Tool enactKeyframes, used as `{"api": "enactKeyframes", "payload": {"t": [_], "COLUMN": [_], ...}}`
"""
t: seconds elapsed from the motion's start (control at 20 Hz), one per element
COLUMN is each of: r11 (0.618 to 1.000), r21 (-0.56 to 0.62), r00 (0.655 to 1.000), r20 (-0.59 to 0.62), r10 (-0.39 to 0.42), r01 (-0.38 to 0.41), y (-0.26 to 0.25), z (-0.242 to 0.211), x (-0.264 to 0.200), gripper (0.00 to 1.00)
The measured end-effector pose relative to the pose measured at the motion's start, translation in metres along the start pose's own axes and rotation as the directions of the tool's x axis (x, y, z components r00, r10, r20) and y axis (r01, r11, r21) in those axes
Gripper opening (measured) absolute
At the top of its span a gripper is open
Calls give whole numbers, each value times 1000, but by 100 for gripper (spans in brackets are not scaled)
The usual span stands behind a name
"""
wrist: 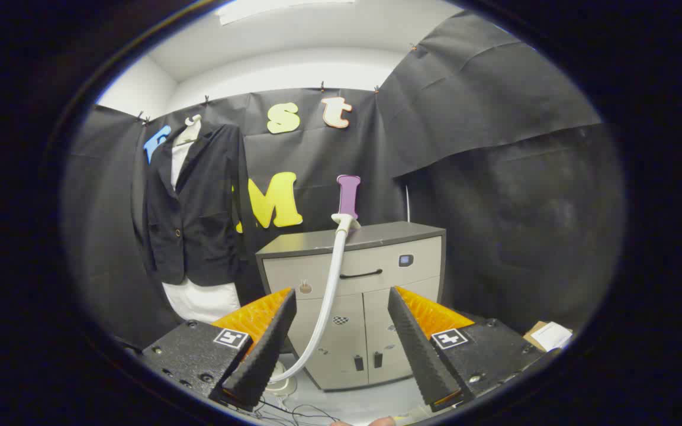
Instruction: Iron the clothes twice with a garment steamer, once on the left side and once on the right side.
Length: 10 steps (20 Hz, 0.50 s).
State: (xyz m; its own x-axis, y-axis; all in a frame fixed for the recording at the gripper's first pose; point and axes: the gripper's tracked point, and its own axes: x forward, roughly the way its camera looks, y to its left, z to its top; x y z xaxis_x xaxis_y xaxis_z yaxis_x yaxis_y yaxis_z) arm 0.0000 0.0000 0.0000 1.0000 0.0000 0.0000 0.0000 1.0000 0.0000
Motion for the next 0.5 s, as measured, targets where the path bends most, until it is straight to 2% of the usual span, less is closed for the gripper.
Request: {"api": "enactKeyframes", "payload": {"t": [0.5], "r11": [996], "r21": [-6], "r00": [996], "r20": [8], "r10": [88], "r01": [-88], "y": [-14], "z": [5], "x": [10], "gripper": [97]}}
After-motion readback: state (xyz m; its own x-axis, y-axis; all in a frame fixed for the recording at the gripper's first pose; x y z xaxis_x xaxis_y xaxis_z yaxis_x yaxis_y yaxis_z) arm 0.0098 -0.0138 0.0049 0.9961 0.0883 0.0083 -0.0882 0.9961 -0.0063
